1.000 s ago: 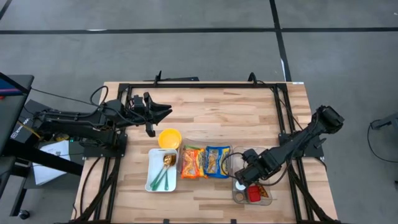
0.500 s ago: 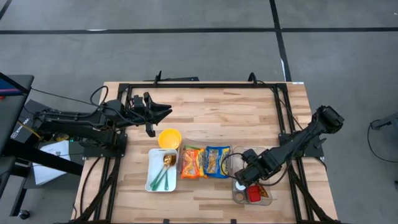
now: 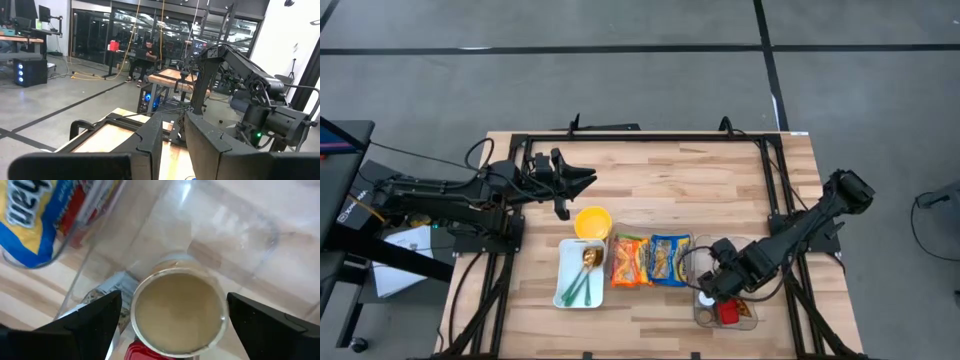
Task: Pick & Place Food Item
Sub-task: Put the golden seasoning bottle into the right transparent bin, then return to Home Position
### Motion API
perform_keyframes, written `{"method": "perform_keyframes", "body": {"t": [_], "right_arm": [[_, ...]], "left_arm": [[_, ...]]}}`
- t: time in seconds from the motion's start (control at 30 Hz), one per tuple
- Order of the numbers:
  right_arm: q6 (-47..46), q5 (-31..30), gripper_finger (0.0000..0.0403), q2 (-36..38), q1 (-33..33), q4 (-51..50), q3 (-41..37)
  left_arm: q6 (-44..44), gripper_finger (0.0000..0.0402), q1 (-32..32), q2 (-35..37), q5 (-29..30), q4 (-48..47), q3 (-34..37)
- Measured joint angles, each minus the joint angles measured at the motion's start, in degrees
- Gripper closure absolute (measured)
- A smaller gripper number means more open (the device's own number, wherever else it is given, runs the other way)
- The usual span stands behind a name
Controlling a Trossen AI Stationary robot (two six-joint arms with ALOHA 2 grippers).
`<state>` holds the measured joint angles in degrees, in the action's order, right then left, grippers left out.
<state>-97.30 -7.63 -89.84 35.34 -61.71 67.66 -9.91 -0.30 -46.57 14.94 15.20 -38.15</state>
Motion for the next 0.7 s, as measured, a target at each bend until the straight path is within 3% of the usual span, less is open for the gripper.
{"method": "perform_keyframes", "body": {"t": [0.4, 0.57, 0.7], "right_arm": [[0.34, -15.68, 0.0065, 0.34, 1.04, -5.64, 7.78], [9.56, -25.29, 0.0091, 0.33, 1.71, -4.67, 12.53], [16.80, -28.26, 0.0128, 0.35, 1.32, -4.59, 15.31]], "left_arm": [[-0.02, 0.0325, -0.01, 0.01, 0.00, 0.00, 0.00], [-0.02, 0.0325, -0.02, 0.02, 0.00, 0.00, 0.00], [-0.02, 0.0325, 0.00, 0.02, 0.00, 0.00, 0.00]]}}
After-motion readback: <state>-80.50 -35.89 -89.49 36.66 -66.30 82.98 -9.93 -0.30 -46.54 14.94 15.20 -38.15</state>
